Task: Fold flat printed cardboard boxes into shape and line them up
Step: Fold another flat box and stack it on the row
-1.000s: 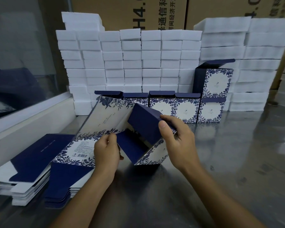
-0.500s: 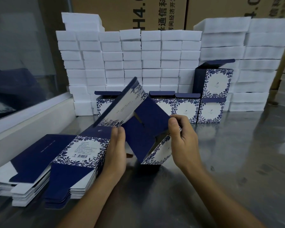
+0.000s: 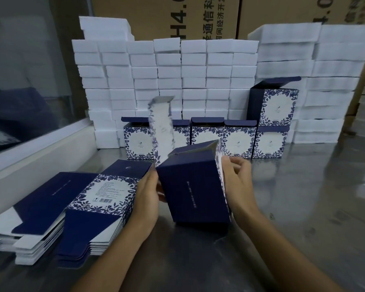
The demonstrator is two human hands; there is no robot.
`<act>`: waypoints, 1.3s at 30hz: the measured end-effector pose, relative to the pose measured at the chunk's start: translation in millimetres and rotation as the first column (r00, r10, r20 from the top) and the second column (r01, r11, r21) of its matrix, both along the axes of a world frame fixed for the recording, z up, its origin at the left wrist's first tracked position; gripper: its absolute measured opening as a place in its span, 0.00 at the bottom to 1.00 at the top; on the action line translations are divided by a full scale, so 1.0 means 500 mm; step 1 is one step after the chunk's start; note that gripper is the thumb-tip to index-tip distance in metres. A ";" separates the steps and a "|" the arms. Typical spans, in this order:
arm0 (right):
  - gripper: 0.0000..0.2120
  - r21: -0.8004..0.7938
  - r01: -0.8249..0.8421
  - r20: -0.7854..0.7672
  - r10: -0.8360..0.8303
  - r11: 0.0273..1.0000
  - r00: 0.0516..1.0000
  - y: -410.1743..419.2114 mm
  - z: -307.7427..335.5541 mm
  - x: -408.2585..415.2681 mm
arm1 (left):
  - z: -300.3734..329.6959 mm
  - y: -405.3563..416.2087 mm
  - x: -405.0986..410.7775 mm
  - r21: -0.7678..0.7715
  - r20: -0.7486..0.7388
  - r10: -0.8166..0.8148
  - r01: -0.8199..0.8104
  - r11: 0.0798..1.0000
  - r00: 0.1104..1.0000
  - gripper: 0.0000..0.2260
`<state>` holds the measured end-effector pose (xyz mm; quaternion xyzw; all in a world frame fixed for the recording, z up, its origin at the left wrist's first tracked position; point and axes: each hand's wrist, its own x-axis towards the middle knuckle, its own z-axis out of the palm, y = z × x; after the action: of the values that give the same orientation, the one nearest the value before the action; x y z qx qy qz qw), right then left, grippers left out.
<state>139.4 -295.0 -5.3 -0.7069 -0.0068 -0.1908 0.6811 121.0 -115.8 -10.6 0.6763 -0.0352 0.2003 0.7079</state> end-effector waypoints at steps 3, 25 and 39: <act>0.14 0.048 -0.006 0.014 0.005 0.999 1.000 -0.006 0.000 0.000 | 0.002 0.000 -0.002 -0.004 -0.024 -0.034 0.034 0.999 0.999 0.19; 0.17 -0.140 -0.051 0.054 0.059 0.989 0.997 -0.008 -0.009 0.003 | -0.004 0.006 -0.009 0.054 0.124 0.052 -0.059 0.997 0.991 0.24; 0.27 0.031 -0.401 0.048 0.399 0.916 0.916 0.022 0.017 -0.030 | -0.003 0.005 -0.005 0.244 0.361 0.173 -0.272 0.931 0.916 0.15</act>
<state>124.6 -283.9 3.2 -0.6726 -0.1609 -0.0619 0.7196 118.5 -113.5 -12.0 0.7281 -0.1056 0.3846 0.5575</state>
